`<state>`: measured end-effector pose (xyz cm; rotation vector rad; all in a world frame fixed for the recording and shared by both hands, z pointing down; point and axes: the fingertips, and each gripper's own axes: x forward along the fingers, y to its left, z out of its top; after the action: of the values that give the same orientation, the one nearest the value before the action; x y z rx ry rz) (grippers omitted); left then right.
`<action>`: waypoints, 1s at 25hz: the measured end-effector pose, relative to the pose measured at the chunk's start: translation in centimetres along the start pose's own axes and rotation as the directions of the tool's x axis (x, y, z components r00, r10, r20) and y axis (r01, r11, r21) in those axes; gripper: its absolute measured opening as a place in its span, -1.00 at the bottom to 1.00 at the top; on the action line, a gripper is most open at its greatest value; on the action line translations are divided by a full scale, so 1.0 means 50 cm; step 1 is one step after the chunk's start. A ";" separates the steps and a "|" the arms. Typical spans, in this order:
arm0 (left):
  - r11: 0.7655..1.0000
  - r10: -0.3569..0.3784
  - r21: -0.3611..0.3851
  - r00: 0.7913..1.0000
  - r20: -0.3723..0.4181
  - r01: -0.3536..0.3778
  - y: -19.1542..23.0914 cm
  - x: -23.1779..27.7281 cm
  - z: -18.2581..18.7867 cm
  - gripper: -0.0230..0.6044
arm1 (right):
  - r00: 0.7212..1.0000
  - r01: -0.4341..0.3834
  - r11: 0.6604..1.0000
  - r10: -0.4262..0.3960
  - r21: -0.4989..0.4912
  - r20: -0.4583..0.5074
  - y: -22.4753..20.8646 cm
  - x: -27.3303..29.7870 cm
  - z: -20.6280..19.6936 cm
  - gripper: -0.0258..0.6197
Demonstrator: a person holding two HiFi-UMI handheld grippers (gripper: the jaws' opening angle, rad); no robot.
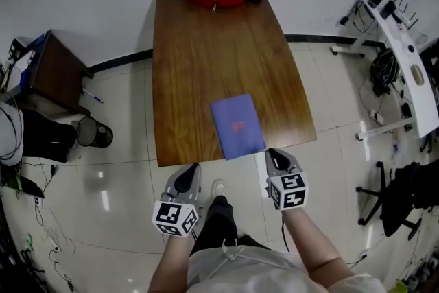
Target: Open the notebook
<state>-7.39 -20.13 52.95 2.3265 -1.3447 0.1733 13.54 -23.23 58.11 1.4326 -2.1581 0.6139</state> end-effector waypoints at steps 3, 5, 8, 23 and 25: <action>1.000 -0.010 -0.020 0.999 -0.042 0.009 0.025 0.040 -0.025 -0.91 | 0.998 0.001 1.000 0.000 0.014 -0.064 -0.023 0.063 -0.023 -0.66; 1.000 -0.013 -0.020 0.998 -0.065 0.011 0.039 0.057 -0.040 -0.91 | 0.996 0.016 1.000 -0.014 0.024 -0.087 -0.036 0.090 -0.039 -0.66; 0.999 -0.014 -0.032 0.997 -0.082 0.011 0.056 0.075 -0.053 -0.91 | 0.993 0.038 0.998 -0.031 0.055 -0.115 -0.053 0.116 -0.062 -0.66; 0.999 -0.033 -0.044 0.992 -0.118 0.028 0.055 0.080 -0.079 -0.91 | 0.998 0.040 0.981 -0.028 0.187 -0.063 -0.075 0.122 -0.074 -0.88; 0.999 -0.029 -0.041 0.994 -0.108 0.024 0.053 0.076 -0.068 -0.91 | 0.999 0.026 0.978 -0.019 0.208 -0.037 -0.073 0.113 -0.055 -0.89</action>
<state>-7.31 -22.77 58.06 2.2663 -1.2528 0.2587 15.39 -26.93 64.08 1.5383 -2.0973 0.8728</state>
